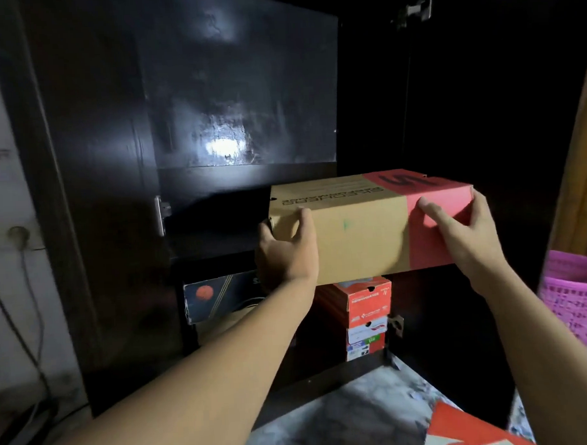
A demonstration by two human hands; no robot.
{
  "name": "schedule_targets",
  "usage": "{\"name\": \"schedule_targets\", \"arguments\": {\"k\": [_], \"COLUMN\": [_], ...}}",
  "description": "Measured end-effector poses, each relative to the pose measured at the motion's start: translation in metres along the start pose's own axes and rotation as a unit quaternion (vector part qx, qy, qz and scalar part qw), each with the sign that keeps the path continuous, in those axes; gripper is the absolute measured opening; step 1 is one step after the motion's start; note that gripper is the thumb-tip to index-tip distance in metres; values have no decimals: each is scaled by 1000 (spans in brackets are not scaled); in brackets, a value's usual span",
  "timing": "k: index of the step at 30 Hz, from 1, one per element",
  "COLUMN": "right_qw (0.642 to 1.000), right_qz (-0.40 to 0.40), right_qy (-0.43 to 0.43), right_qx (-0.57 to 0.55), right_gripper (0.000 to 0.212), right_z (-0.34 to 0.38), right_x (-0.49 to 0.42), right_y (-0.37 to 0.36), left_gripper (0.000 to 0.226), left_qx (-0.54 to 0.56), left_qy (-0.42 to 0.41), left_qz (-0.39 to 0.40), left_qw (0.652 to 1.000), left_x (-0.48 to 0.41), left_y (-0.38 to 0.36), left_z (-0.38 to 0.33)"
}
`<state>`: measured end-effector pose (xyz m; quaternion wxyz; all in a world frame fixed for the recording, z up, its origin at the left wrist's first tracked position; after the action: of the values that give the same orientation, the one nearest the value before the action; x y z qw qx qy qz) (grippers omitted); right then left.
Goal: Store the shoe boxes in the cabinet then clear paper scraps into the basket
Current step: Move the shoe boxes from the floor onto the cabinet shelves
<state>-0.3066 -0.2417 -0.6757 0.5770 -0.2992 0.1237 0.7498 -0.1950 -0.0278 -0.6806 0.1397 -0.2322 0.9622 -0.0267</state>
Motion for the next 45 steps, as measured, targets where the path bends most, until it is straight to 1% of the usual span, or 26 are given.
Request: {"name": "schedule_targets", "arguments": {"k": [2,6,12,16,19,20,21,22,23,24,25,26,27,29,34,37,39,42,43,45], "right_qw": [1000,998,993,986,992,994,995,994,994,994,994,994,993,988,972,960,951,942,939,939], "right_qz": [13,21,74,124,103,91,81,72,65,62,60,60,62,78,133,174,207,248,258,261], "right_qy": [8,-8,-44,-80,-63,-59,-64,-69,-67,-62,-51,-42,-37,-36,-11,-1,3,4,5,7], "right_qx": [-16,-52,-79,-72,-31,-8,15,35,50,63,74,84,95,128,195,220,228,225,227,225], "right_gripper": [72,68,68,76,92,93,91,89,87,85,84,84,83,83,86,85,85,87,87,85], "right_z": [2,-1,-17,-27,-32,-31,-29,-27,-25,-22,-20,-20,-20,-24,-31,-34,-38,-46,-48,-52], "right_x": [-4,-3,9,25,41,47,53,58,63,67,70,70,69,61,43,34,27,16,14,10], "right_y": [-7,-27,-72,-108,-135,-144,-153,-163,-174,-183,-191,-200,-206,-218,-245,-263,-277,-297,-302,-310], "left_gripper": [63,60,73,70,67,67,68,69,70,72,73,73,73,74,80,87,92,92,93,95], "left_qx": [-11,-4,-30,-41,-39,-63,-103,-152,-201,-246,-288,-328,-363,-403,-443,-474,-476,-462,-464,-485], "left_qy": [-7,-36,-41,-30,-34,-58,-104,-165,-231,-291,-332,-352,-355,-339,-289,-254,-219,-167,-160,-171], "left_qz": [-17,-51,-68,-93,-93,-100,-112,-120,-115,-94,-66,-38,-16,8,18,42,68,94,94,87], "left_qw": [1000,998,996,994,994,991,983,967,945,920,896,876,861,850,849,842,849,866,866,853], "left_x": [-3,-17,-45,-77,-99,-103,-105,-104,-105,-104,-105,-108,-113,-125,-152,-169,-183,-204,-209,-213], "left_y": [6,13,16,22,23,24,24,24,23,22,18,15,12,4,-19,-32,-41,-51,-53,-57], "left_z": [-4,-21,-17,1,11,13,15,17,20,22,26,28,31,32,28,23,19,16,17,20]}}
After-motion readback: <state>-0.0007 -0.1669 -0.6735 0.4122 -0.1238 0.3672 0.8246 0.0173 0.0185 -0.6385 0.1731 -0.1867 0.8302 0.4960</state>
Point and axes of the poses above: each hand's wrist, its own x-axis away from the middle knuckle, its own y-axis out of the back of the hand, z = x × y, the point moved 1 cm from there along -x, towards the middle knuckle, and after that the axes turned 15 degrees about -z, right-handed, at the moved point
